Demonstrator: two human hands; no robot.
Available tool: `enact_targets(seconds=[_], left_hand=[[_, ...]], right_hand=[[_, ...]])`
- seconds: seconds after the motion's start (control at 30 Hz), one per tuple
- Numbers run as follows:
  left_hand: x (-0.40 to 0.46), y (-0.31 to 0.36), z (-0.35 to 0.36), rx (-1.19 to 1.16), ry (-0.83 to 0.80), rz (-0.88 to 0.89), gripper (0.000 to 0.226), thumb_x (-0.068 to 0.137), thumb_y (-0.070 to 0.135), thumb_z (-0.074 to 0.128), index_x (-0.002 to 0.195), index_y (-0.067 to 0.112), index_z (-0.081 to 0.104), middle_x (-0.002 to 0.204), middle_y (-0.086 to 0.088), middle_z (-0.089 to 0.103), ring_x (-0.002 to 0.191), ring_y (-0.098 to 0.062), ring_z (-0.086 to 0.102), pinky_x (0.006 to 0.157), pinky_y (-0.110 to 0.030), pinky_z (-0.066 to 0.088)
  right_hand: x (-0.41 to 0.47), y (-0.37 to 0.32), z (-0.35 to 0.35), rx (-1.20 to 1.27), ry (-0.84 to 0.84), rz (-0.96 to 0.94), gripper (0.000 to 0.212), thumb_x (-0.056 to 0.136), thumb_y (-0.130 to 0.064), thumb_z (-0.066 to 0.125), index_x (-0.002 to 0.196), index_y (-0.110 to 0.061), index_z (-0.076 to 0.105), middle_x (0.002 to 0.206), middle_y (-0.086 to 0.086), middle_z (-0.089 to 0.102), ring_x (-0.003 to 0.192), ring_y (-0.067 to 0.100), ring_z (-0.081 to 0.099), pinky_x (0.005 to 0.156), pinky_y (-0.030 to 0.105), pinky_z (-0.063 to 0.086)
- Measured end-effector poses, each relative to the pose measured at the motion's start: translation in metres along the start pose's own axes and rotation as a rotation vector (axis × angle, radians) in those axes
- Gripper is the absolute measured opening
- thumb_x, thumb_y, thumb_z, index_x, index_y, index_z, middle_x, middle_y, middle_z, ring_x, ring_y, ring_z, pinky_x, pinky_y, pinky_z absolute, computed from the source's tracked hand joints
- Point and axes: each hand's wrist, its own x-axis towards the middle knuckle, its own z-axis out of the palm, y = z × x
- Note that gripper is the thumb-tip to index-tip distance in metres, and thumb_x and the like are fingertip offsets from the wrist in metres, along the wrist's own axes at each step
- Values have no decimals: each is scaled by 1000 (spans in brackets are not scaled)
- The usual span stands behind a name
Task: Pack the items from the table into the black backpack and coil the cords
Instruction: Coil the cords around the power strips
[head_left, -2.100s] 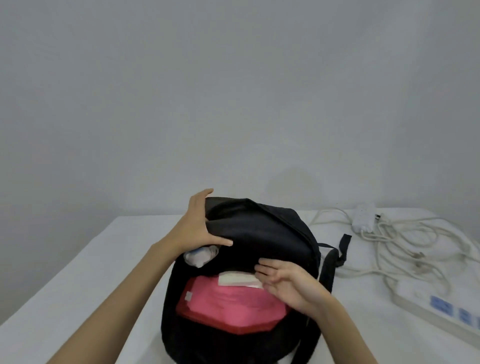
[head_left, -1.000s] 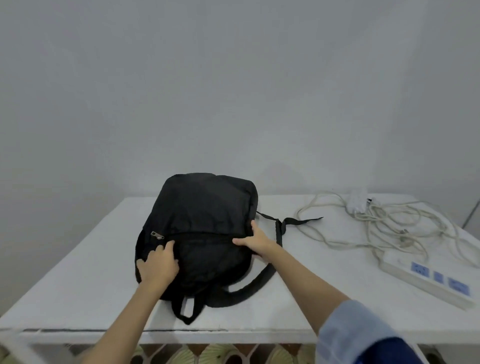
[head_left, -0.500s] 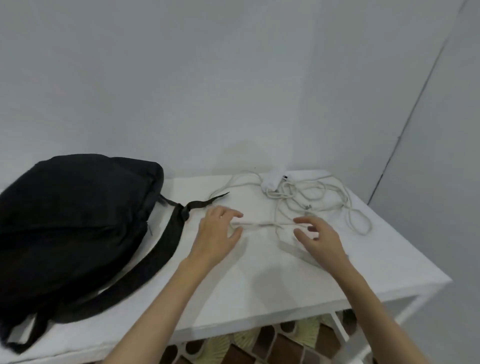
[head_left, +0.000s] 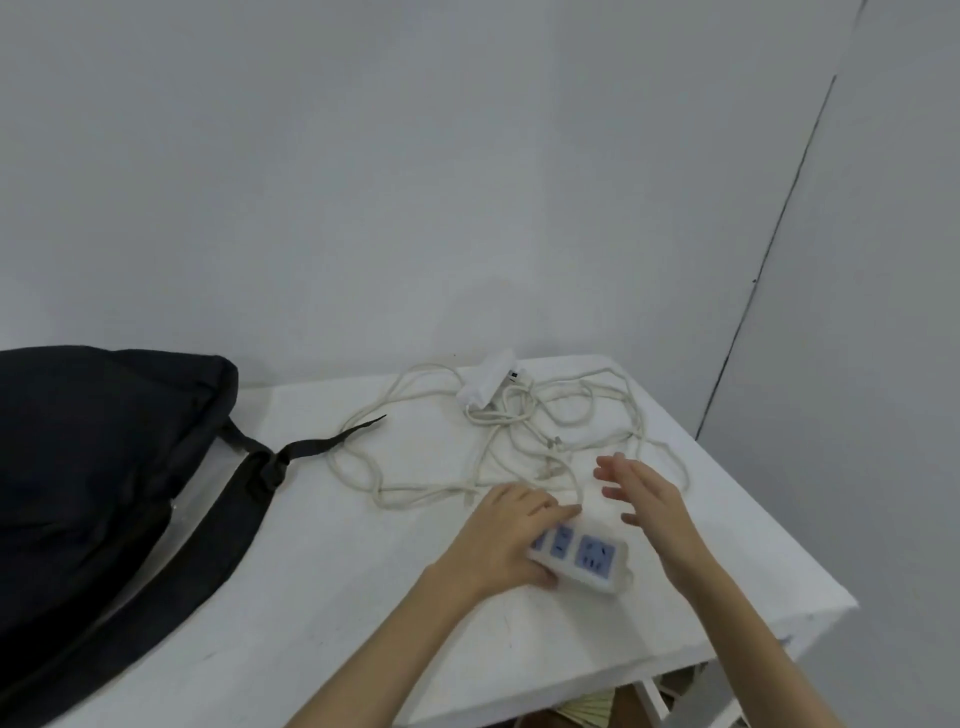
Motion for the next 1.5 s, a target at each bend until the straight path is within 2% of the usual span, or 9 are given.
enact_targets(seconds=[0.27, 0.47, 0.7, 0.9, 1.1, 1.17, 1.23, 1.37, 1.5], left_hand=[[-19, -21, -113, -930, 649, -308, 44, 73, -8, 72, 103, 18, 53, 104, 3, 62, 88, 6, 62, 73, -13, 49], [-34, -54, -133, -1063, 813, -385, 61, 62, 25, 83, 113, 8, 54, 107, -1, 67, 101, -15, 66, 84, -29, 55], [-45, -90, -172, -1209, 1170, -467, 27, 91, 17, 60, 116, 8, 54, 103, -3, 61, 101, -18, 64, 77, -31, 57], [-85, -129, -234, -1290, 1364, -426, 52, 88, 43, 59, 130, 14, 50, 124, -3, 62, 109, -19, 63, 88, -39, 52], [-87, -134, -253, -1160, 1289, -407, 23, 93, 38, 52, 106, 19, 53, 110, 2, 62, 102, -15, 64, 75, -29, 55], [-84, -137, -254, -1176, 1275, -416, 24, 93, 38, 52, 106, 17, 53, 105, 2, 63, 100, -16, 64, 75, -28, 56], [-84, -141, -257, -1182, 1267, -425, 29, 93, 39, 51, 108, 13, 52, 104, 0, 64, 101, -18, 64, 80, -32, 55], [-89, -152, -263, -1164, 1280, -448, 23, 92, 36, 54, 101, 15, 54, 104, -1, 64, 103, -20, 64, 85, -39, 53], [-103, -165, -272, -1199, 1318, -463, 27, 89, 34, 57, 105, 13, 55, 108, -4, 63, 108, -24, 61, 82, -40, 53]], right_hand=[[13, -4, 47, 77, -202, -121, 49, 78, -48, 67, 120, -27, 55, 123, -7, 60, 113, 6, 56, 92, 21, 42], [25, -13, 117, -296, -314, -446, 85, 73, -42, 73, 143, -22, 29, 138, -20, 34, 124, -8, 33, 102, 11, 27], [59, -8, 117, -191, 91, -466, 16, 77, -17, 75, 76, -28, 63, 57, -11, 57, 58, -1, 54, 58, 11, 40], [120, -30, 82, -229, 454, -221, 16, 86, -16, 63, 80, -2, 67, 76, 7, 67, 66, 6, 56, 63, 26, 40], [137, -26, 111, -921, 315, 69, 26, 90, -19, 48, 114, -13, 56, 118, 13, 58, 104, 32, 56, 83, 35, 41], [134, -33, 135, -1104, 419, -134, 35, 89, -21, 50, 122, -13, 52, 129, 15, 49, 114, 35, 49, 95, 47, 36], [124, -36, 163, -871, 447, -513, 40, 92, -35, 44, 115, -8, 61, 124, 17, 57, 112, 36, 53, 97, 54, 36], [93, -37, 215, -462, -167, -617, 73, 82, -73, 30, 124, -19, 56, 119, -15, 53, 114, 3, 45, 102, 26, 33], [97, -47, 240, -225, -124, -648, 12, 89, -31, 60, 81, -32, 51, 70, -16, 53, 66, 1, 50, 64, 17, 39]])
